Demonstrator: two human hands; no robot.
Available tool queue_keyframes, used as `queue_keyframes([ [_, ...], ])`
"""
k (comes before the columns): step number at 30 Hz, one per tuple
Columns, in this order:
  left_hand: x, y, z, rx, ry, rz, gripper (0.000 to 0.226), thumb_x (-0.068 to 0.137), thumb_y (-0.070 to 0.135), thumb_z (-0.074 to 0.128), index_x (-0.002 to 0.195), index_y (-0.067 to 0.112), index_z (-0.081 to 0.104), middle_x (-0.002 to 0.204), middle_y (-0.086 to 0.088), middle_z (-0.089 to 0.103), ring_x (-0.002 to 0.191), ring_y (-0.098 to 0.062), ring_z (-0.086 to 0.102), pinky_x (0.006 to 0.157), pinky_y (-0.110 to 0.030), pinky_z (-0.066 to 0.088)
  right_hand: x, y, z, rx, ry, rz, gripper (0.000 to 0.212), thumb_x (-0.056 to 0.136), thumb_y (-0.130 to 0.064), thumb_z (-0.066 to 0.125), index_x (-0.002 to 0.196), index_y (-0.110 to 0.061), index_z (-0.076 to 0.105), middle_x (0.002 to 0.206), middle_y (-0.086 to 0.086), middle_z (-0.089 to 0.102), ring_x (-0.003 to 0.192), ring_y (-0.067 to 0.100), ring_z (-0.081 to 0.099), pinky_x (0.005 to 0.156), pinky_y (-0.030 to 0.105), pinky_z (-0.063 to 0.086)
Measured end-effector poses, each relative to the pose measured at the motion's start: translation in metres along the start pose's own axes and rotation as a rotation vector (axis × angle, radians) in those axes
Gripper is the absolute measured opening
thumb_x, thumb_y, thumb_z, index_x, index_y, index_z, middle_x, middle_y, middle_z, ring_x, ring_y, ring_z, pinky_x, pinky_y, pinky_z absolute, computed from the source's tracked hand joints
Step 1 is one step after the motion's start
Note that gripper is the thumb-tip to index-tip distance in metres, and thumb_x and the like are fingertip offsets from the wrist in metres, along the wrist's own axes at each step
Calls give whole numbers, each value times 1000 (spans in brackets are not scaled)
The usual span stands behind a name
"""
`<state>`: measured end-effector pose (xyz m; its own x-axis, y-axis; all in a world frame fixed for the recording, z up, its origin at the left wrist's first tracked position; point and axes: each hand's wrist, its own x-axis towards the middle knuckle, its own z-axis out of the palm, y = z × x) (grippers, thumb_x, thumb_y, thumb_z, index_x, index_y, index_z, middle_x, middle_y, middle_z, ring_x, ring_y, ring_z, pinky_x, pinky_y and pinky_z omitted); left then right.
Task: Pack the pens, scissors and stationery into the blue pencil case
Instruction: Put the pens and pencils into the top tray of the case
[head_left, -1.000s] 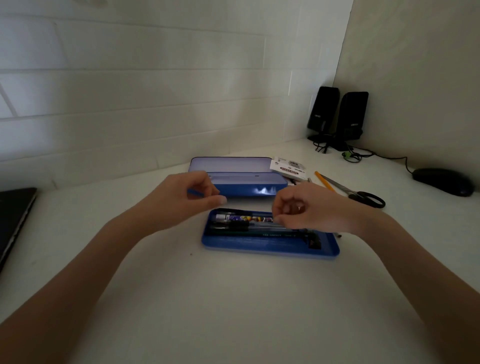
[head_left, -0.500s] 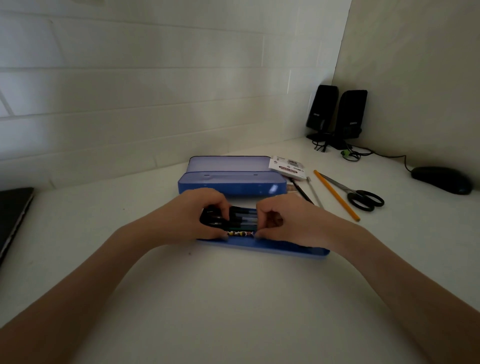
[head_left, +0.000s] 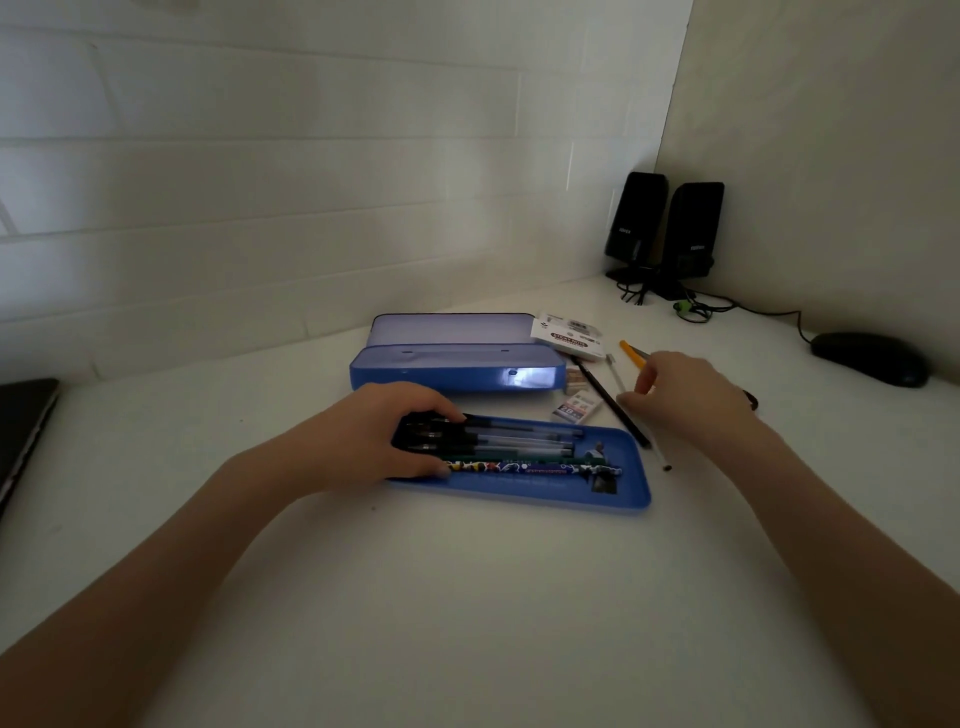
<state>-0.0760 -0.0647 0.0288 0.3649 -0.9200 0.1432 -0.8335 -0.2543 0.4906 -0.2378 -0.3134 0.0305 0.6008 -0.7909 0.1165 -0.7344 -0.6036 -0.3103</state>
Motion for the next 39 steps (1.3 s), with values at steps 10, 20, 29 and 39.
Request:
queue_keyframes([
  [10,1,-1,0,14,-1,5,45,70,34,76,111,38,59,112,14,60,102,0,54,89,-10,40,-2,-7,-2,-47,4,120,33,74,-35,68,68,-14,43,67,3,50,56,16,47,47,24,34],
  [20,1,-2,1,10,12,2,42,69,36,77,107,41,60,110,16,60,101,1,55,89,-9,41,-19,-30,-8,322,57,-238,12,78,-30,68,77,-23,57,78,-5,60,67,10,58,53,25,46],
  [29,0,4,4,25,25,22,39,71,33,76,107,39,60,104,19,60,96,3,55,85,-11,42,-28,-39,0,352,-84,-556,3,88,-29,59,86,-28,62,71,-9,59,56,4,47,55,19,39],
  [39,-6,28,15,53,-264,172,66,74,56,61,134,46,36,147,29,18,135,16,7,110,-8,0,-27,-37,2,350,-76,-601,4,88,-29,59,87,-32,61,74,-13,58,59,-8,49,55,12,34],
])
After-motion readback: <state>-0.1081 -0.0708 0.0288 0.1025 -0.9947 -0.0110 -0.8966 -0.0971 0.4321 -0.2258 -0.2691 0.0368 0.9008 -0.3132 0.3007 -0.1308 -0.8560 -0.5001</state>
